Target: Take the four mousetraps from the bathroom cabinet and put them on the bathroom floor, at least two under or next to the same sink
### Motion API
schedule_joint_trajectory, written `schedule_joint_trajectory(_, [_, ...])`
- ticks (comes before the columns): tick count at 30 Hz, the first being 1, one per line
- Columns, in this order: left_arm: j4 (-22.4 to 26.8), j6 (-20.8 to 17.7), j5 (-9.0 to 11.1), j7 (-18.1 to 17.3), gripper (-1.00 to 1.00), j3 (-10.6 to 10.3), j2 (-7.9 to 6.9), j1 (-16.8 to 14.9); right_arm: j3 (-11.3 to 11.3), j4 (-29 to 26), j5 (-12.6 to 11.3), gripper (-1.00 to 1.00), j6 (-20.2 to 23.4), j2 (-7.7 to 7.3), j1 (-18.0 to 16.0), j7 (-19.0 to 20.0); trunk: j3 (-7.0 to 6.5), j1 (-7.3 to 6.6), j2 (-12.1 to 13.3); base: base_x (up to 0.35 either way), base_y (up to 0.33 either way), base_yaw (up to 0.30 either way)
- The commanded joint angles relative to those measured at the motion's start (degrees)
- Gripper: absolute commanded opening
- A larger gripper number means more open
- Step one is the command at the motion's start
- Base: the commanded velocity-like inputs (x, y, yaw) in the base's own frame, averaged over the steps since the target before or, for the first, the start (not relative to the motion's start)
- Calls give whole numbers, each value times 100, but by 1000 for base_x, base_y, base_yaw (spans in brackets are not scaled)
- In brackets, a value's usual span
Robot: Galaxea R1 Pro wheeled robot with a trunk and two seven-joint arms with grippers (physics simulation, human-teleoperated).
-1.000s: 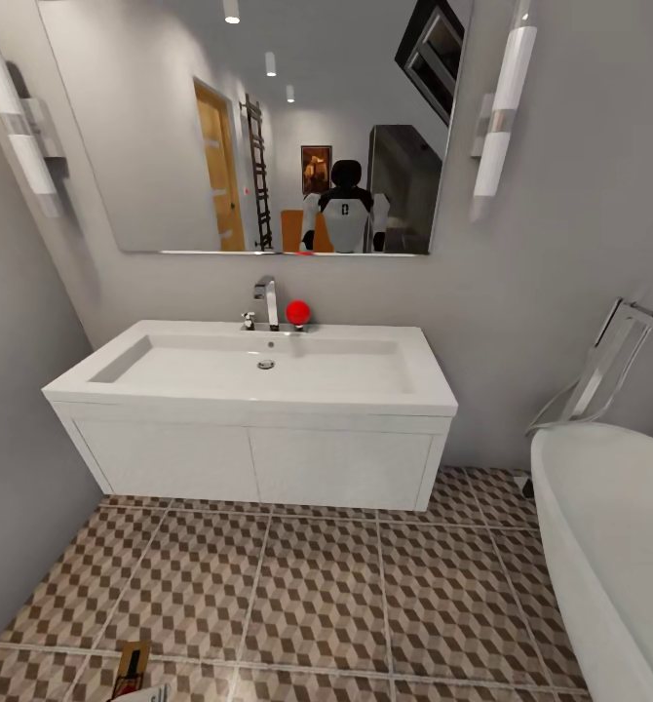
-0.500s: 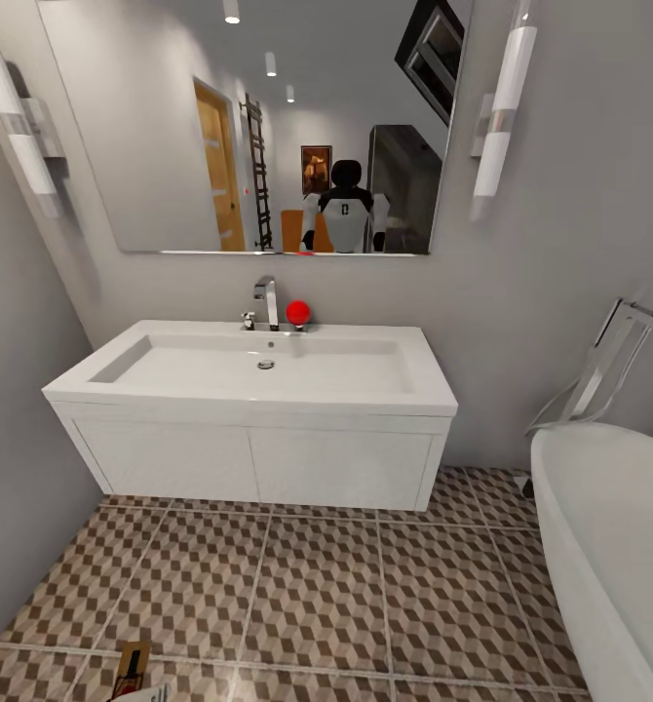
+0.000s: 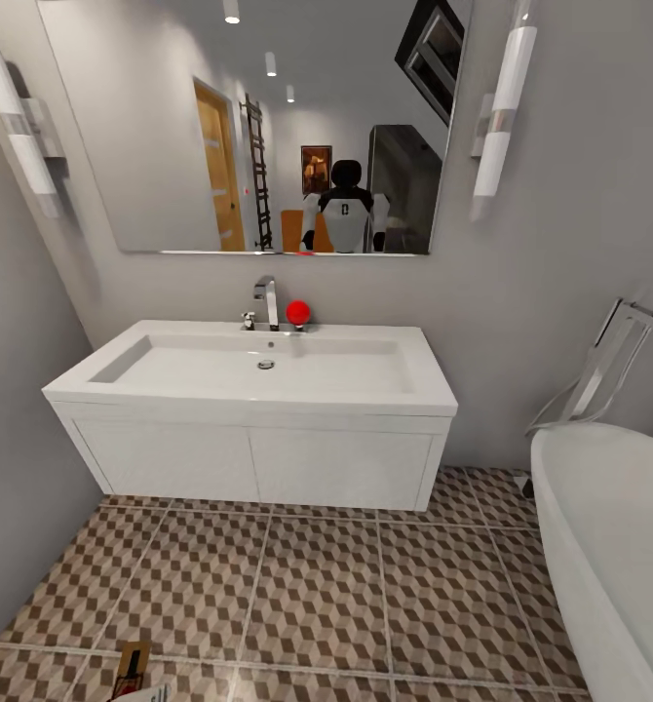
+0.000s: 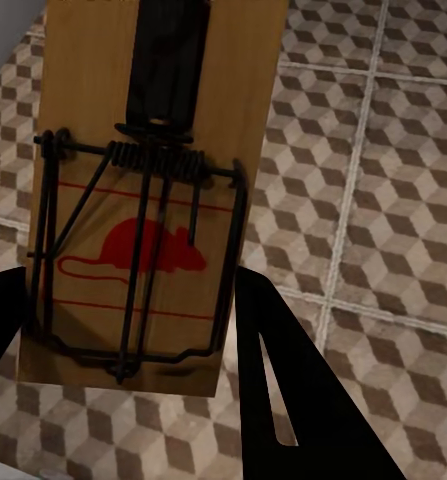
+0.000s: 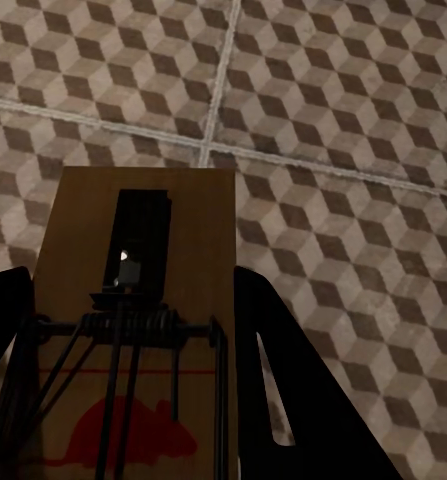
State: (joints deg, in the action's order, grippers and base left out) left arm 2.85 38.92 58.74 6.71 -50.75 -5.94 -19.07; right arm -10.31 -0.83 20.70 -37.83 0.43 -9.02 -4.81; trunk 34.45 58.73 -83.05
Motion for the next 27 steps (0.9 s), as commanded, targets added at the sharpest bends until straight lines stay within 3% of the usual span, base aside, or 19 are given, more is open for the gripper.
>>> schedule_joint_trajectory(1, [14,1,-21,88,-100,-49,-4,0,-23,4,45,-100,-14,1,-3,-28,5,0,-3,0,0,0])
schedule_joint_trajectory(27, [14,1,-21,87,-100,-50,-4,0,-23,4,43,-100,-14,1,-3,-28,5,0,-3,0,0,0])
